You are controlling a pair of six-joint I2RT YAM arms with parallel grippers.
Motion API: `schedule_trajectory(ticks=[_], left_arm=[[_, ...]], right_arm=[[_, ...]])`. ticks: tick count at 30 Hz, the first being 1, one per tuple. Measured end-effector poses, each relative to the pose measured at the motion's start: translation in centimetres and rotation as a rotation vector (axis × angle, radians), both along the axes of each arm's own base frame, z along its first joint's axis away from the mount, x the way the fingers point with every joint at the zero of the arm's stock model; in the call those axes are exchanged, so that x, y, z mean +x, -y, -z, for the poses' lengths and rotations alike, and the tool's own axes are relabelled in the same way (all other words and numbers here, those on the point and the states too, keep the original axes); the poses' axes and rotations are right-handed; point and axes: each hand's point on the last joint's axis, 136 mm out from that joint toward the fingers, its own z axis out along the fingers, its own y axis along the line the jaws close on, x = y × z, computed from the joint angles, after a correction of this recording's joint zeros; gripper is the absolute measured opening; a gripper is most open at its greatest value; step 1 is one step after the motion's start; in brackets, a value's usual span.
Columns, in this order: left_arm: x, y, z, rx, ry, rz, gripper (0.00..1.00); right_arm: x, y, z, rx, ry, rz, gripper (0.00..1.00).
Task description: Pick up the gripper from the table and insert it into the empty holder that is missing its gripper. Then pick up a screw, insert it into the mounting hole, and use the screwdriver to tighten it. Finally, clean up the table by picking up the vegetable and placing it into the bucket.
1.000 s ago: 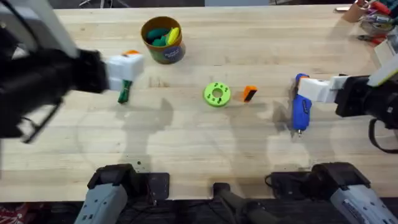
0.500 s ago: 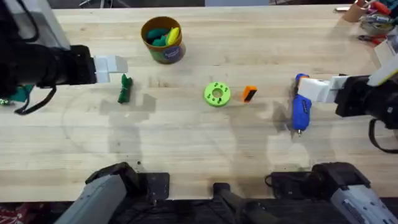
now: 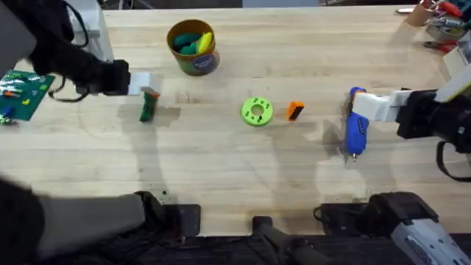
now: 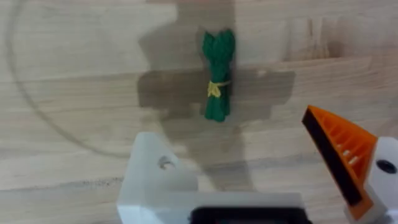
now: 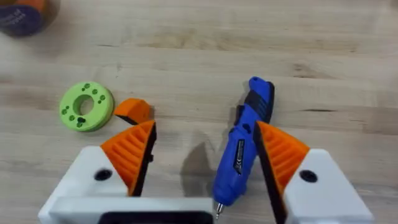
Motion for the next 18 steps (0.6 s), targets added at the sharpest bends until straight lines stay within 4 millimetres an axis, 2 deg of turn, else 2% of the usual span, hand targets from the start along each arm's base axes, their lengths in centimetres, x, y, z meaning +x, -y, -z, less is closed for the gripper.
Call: schedule_trajectory(ticks=[3,9,18], left_arm=[[1.3,-0.5,1.1,-0.01,-0.041,0.019,0.994],[2.6,-1.4,4.3,0.006,-0.086,0.038,0.994],[2.9,-2.6,4.6,0.051,-0.078,0.047,0.994]], right_arm=[[0.0,0.0,0.0,0.0,0.0,0.0,0.91],[0.0,0.0,0.0,0.0,-0.002,0.0,0.91],[-0.1,0.0,0.1,0.0,-0.004,0.0,0.91]])
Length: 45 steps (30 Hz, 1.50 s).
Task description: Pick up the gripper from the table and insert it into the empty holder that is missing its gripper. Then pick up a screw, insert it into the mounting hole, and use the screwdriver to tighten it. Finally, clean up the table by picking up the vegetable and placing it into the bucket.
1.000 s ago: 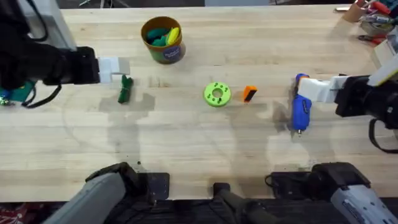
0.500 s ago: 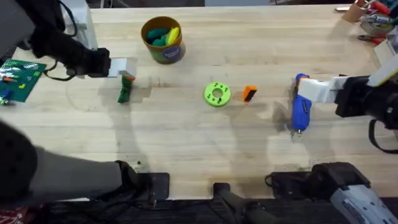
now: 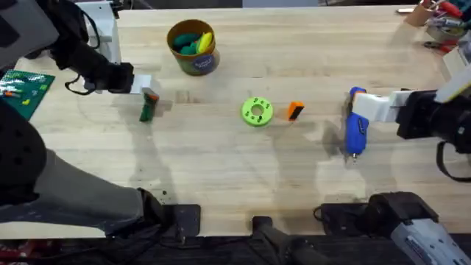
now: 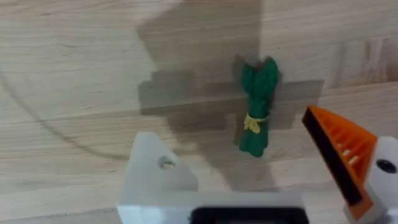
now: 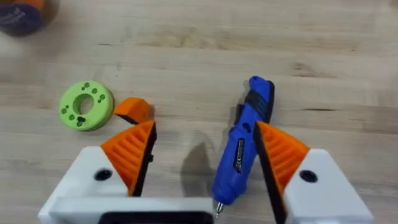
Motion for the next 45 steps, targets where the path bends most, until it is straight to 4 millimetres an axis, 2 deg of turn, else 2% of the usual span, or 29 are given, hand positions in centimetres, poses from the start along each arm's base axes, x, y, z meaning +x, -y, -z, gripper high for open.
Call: schedule_trajectory(ticks=[5,13,23,30,45], left_arm=[[0.0,-0.2,0.1,0.007,-0.004,-0.001,0.994],[-0.3,-0.1,2.0,-0.013,-0.058,-0.001,0.994],[-0.3,-0.1,2.3,-0.016,-0.065,0.0,0.994],[-1.0,0.2,4.1,-0.039,-0.128,0.0,0.994],[-0.7,0.1,4.1,-0.036,-0.119,0.0,0.994]], right_arm=[[0.0,0.0,0.0,0.0,0.0,0.0,0.91],[0.0,0.0,0.0,0.0,0.0,0.0,0.91],[0.0,0.0,0.0,0.0,0.0,0.0,0.91],[0.0,0.0,0.0,0.0,0.0,0.0,0.91],[0.0,0.0,0.0,0.0,0.0,0.0,0.91]])
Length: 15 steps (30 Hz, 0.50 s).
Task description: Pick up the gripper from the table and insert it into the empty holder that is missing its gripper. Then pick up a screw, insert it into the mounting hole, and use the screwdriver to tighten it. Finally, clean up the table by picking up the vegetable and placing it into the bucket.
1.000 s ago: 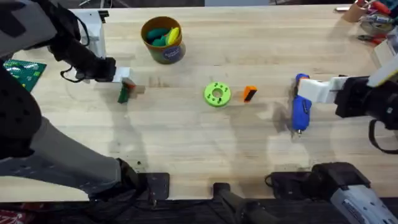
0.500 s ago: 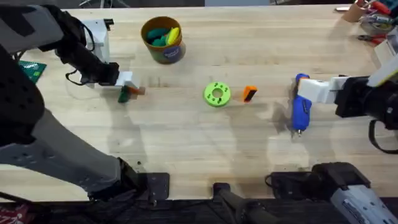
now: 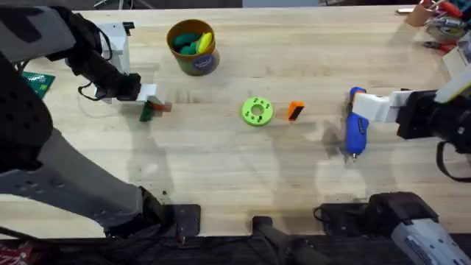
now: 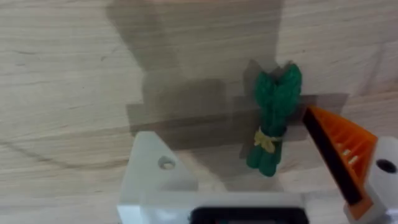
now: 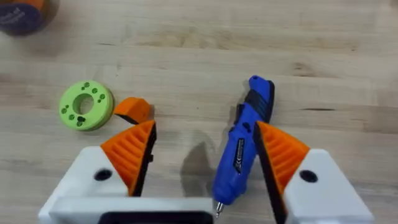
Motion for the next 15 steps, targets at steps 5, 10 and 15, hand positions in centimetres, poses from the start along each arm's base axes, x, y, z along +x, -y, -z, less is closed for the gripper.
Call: schedule_trajectory(ticks=[5,10,15], left_arm=[[0.0,0.0,0.0,0.0,0.0,0.0,0.994],[0.0,0.0,0.0,0.0,0.0,0.0,0.994],[0.08,-0.03,0.01,0.001,0.003,0.0,0.957]], right_arm=[[-0.01,0.0,0.0,0.0,0.0,0.0,0.91],[-0.01,0.0,0.0,0.0,0.0,0.0,0.91],[-0.01,0.0,0.0,0.0,0.0,0.0,0.91]])
